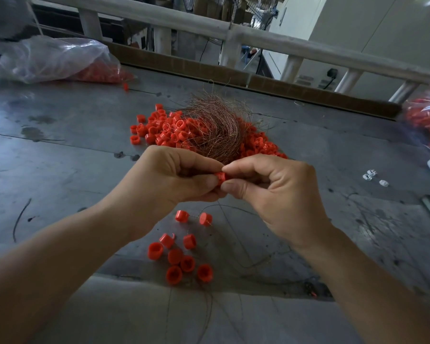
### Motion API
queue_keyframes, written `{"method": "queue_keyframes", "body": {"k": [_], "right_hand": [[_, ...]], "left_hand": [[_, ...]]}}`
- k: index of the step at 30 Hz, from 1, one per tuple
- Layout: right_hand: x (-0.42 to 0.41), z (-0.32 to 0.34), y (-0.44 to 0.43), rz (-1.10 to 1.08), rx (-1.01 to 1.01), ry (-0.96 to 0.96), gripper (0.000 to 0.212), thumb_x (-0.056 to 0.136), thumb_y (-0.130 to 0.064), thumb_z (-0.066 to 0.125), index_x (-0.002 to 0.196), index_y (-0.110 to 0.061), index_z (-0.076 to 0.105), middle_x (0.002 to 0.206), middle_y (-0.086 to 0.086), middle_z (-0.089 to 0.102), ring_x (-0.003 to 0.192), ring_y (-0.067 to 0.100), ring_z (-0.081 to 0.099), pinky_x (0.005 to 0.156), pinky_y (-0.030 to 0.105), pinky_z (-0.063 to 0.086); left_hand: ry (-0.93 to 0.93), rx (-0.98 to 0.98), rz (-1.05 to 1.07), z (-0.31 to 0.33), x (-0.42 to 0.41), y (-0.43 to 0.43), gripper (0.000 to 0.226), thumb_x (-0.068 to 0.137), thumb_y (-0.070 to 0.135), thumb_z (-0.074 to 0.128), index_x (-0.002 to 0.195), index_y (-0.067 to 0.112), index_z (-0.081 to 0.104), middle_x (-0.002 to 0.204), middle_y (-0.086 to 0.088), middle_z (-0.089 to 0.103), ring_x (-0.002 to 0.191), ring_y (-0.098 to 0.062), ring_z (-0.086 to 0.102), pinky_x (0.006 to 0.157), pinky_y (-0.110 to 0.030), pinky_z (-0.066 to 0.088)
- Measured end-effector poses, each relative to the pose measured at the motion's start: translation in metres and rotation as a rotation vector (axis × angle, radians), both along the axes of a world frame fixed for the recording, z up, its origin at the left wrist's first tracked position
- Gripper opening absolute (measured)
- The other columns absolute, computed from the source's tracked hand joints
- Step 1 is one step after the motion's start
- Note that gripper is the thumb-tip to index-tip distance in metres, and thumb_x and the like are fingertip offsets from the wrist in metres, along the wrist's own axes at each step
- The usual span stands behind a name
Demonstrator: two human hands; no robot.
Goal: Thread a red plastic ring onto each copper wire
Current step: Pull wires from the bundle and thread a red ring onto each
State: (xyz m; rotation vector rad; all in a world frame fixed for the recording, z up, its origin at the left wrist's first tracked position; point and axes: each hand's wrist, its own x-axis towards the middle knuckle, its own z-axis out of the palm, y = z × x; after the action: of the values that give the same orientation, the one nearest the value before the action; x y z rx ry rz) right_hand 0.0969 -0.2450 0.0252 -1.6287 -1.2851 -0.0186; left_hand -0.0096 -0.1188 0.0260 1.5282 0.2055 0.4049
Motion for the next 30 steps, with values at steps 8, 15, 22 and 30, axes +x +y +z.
{"method": "queue_keyframes", "body": {"k": [8, 15, 22, 30], "right_hand": [[0.0009, 0.0012, -0.0021, -0.021, -0.014, -0.143, 0.02, 0.067, -0.011, 0.072, 0.086, -0.006, 0.072, 0.08, -0.004, 0.067, 0.078, 0.009, 0.064, 0.07, 0.02, 0.053], [0.0011, 0.0022, -0.0025, -0.004, -0.017, -0.186, 0.021, 0.065, -0.013, 0.073, 0.083, -0.003, 0.072, 0.077, 0.004, 0.069, 0.073, 0.01, 0.063, 0.067, 0.02, 0.053], [0.0012, -0.0016, -0.0004, -0.004, 0.004, -0.13, 0.021, 0.063, -0.013, 0.074, 0.081, -0.002, 0.072, 0.075, -0.004, 0.064, 0.07, 0.009, 0.064, 0.064, 0.019, 0.053], [0.0008, -0.0019, -0.0016, 0.001, 0.006, -0.231, 0.018, 0.065, -0.012, 0.074, 0.08, -0.001, 0.072, 0.073, 0.007, 0.069, 0.069, 0.009, 0.063, 0.063, 0.022, 0.053]], "left_hand": [[-0.015, 0.052, -0.009, -0.0022, 0.0003, 0.001, 0.03, 0.057, 0.014, 0.064, 0.08, 0.028, 0.074, 0.075, -0.002, 0.074, 0.069, -0.014, 0.071, 0.061, -0.014, 0.052], [0.001, 0.048, -0.041, -0.002, -0.0009, 0.0024, 0.029, 0.057, 0.013, 0.064, 0.082, 0.024, 0.073, 0.074, -0.002, 0.074, 0.068, -0.013, 0.071, 0.061, -0.014, 0.052], [0.014, 0.005, -0.049, -0.0017, -0.0014, 0.0004, 0.027, 0.057, 0.013, 0.063, 0.081, 0.02, 0.073, 0.071, -0.005, 0.073, 0.065, -0.013, 0.07, 0.058, -0.014, 0.052], [0.041, -0.062, -0.06, -0.0019, -0.0027, 0.0017, 0.028, 0.054, 0.014, 0.064, 0.08, 0.018, 0.074, 0.072, -0.008, 0.073, 0.066, -0.016, 0.07, 0.058, -0.015, 0.053]]}}
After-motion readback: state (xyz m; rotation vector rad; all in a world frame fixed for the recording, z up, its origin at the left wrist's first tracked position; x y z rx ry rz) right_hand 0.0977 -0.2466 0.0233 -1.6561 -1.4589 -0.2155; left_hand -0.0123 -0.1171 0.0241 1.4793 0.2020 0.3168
